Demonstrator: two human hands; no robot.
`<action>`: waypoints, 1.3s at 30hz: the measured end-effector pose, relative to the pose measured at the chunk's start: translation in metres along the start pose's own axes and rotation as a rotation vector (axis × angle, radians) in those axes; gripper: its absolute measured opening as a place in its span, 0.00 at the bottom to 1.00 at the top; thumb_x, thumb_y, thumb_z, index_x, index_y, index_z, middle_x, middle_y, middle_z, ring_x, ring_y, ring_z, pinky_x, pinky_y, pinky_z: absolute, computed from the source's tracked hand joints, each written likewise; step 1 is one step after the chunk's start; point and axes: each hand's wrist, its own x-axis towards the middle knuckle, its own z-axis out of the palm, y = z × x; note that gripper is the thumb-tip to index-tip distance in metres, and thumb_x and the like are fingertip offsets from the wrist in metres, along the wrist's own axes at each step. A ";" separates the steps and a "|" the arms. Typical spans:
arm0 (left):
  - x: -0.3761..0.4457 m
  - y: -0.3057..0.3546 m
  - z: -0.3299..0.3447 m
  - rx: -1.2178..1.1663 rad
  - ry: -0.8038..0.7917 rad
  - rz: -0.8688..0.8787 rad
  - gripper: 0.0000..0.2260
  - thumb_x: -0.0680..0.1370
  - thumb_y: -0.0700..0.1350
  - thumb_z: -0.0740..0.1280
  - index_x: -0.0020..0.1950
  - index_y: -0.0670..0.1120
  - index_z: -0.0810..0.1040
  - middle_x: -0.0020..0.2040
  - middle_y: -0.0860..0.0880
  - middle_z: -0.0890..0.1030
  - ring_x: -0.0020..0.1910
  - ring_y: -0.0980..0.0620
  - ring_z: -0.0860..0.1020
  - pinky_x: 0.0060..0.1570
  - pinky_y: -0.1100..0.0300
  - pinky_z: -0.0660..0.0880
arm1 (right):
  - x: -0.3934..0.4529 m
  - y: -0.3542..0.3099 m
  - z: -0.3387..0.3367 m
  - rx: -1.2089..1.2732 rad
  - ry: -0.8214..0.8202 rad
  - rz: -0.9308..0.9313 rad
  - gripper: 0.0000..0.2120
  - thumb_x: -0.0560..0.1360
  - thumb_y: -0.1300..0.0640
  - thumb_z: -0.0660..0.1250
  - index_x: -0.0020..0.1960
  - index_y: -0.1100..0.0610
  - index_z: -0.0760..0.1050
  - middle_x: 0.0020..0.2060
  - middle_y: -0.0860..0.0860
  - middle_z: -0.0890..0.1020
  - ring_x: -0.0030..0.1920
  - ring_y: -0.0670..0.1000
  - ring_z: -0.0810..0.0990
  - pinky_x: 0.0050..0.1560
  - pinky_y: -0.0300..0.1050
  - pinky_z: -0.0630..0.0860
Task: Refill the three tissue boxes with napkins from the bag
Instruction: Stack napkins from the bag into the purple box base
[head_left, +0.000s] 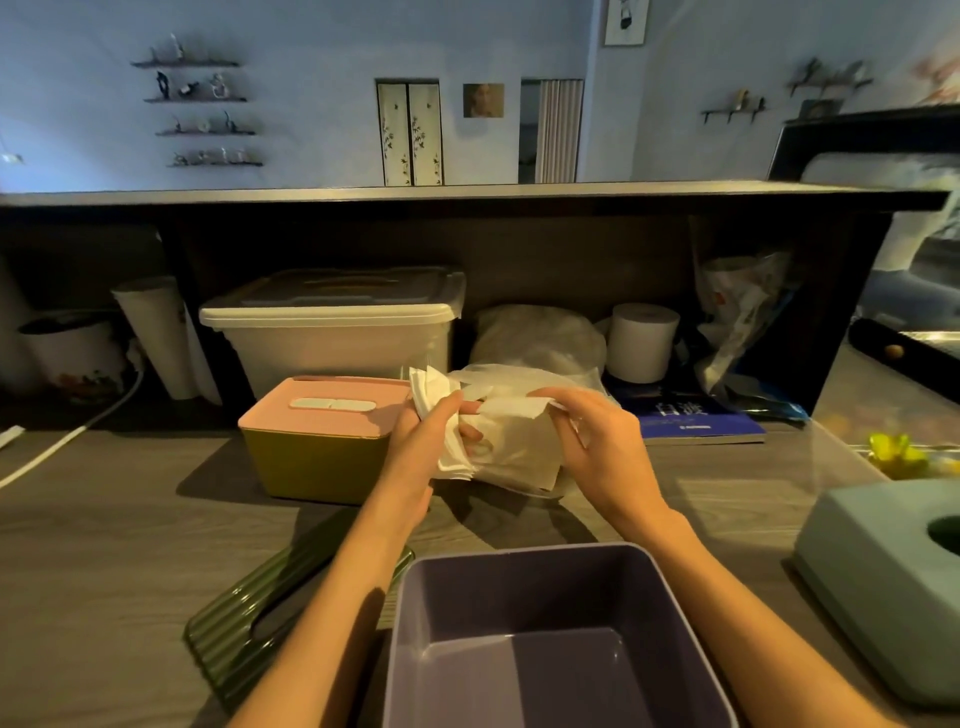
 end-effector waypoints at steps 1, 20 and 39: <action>0.000 -0.002 0.000 0.001 -0.011 0.002 0.10 0.80 0.48 0.69 0.57 0.43 0.82 0.52 0.41 0.86 0.50 0.44 0.85 0.44 0.52 0.82 | 0.000 0.000 -0.002 0.016 0.025 0.043 0.10 0.82 0.62 0.67 0.60 0.54 0.82 0.54 0.44 0.84 0.54 0.41 0.79 0.55 0.37 0.76; -0.015 0.001 0.008 -0.168 -0.302 -0.215 0.17 0.75 0.54 0.70 0.62 0.49 0.80 0.48 0.46 0.87 0.46 0.48 0.85 0.46 0.51 0.80 | 0.017 -0.030 -0.029 0.848 -0.324 0.571 0.11 0.82 0.50 0.65 0.61 0.51 0.82 0.51 0.48 0.86 0.52 0.50 0.86 0.47 0.42 0.80; -0.038 -0.013 0.018 -0.101 -0.542 -0.469 0.20 0.76 0.46 0.74 0.66 0.40 0.79 0.61 0.39 0.83 0.61 0.43 0.82 0.66 0.48 0.75 | 0.014 -0.025 -0.023 0.502 0.201 0.373 0.08 0.82 0.49 0.67 0.55 0.49 0.83 0.45 0.49 0.85 0.49 0.54 0.83 0.49 0.58 0.83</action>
